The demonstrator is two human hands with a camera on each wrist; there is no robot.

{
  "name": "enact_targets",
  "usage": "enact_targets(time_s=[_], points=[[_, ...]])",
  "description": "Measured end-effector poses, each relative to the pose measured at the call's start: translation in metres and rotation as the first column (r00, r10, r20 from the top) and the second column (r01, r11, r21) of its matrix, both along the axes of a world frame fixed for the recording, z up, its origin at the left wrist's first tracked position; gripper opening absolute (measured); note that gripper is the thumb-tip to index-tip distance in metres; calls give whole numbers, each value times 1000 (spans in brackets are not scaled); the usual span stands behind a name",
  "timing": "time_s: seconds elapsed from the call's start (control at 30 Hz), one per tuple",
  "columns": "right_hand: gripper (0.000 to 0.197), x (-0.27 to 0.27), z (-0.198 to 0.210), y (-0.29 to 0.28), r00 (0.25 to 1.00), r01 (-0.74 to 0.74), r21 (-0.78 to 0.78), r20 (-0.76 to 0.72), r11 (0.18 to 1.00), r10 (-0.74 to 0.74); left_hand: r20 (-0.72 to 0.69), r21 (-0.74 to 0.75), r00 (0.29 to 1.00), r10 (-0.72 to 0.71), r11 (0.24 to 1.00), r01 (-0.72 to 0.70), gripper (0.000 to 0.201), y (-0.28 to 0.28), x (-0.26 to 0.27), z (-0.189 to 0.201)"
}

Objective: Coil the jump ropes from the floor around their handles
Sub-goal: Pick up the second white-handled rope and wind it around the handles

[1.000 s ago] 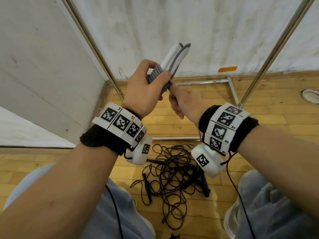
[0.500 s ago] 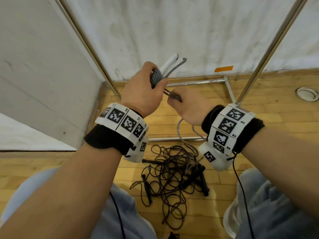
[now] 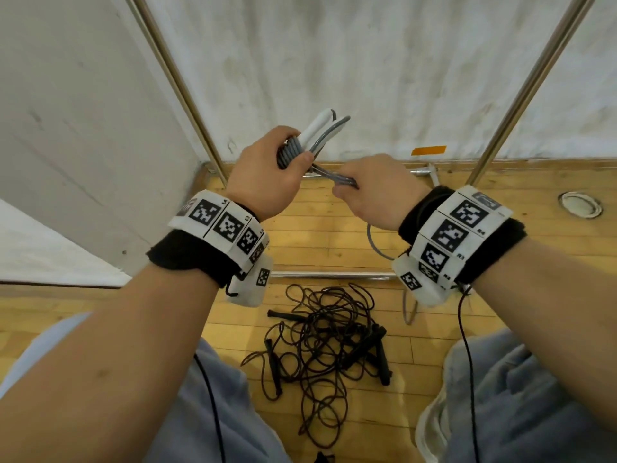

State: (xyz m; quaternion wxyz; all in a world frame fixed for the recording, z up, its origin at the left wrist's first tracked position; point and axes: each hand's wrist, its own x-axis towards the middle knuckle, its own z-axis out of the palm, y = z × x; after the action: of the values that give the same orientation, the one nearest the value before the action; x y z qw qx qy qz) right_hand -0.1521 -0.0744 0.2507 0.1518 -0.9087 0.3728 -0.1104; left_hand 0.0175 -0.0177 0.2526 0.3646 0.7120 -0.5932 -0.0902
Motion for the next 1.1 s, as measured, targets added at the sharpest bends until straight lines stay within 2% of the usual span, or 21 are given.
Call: enact_targets(time_s=[0.03,0.1,0.17,0.23,0.3,0.37,0.47,0.53,0.6,0.67,0.87,0.97,1.1], points=[[31,0,3,-1,1000,0,-27,-8,1000,-1,-20,9,1000,3,1000,-3,32,-1,0,1],[32,0,8,-4,1000,-9,-52,-18,999,8,-165,38,986,2,999,4,29,-1,1,6],[34,-1,12,-8,1000,-7,-49,-7,999,7,-368,45,930,-21,998,40,24,2,4,13],[35,-6,16,-12,999,21,-25,26,999,-20,-525,-9,847,-88,995,98,16,6,6,22],[30,-10,18,-15,997,47,-1,58,999,-47,-605,-68,780,-157,987,146,13,10,6,29],[28,-13,18,-14,998,54,5,41,999,-54,-617,-88,764,-187,982,170,13,12,5,32],[34,-11,15,-4,1000,23,11,-14,1000,-23,-554,-69,817,-163,986,150,16,14,8,30],[30,-7,14,6,1000,-9,-20,-26,1000,9,-470,-66,875,-119,993,100,18,14,11,27],[25,-2,14,16,998,-52,-92,-33,994,49,-276,-68,959,-57,997,40,21,14,13,23],[24,2,17,23,995,-89,-161,-57,983,81,-66,-48,998,-16,999,13,28,15,12,18],[27,2,25,24,984,-144,-251,-142,957,111,178,129,984,-25,992,2,38,14,6,4],[30,-4,29,18,991,-118,-256,-92,959,97,188,260,973,-134,962,82,34,14,6,1],[38,-6,27,10,998,-52,-150,27,987,57,194,389,942,-273,903,182,31,17,-7,-6]])
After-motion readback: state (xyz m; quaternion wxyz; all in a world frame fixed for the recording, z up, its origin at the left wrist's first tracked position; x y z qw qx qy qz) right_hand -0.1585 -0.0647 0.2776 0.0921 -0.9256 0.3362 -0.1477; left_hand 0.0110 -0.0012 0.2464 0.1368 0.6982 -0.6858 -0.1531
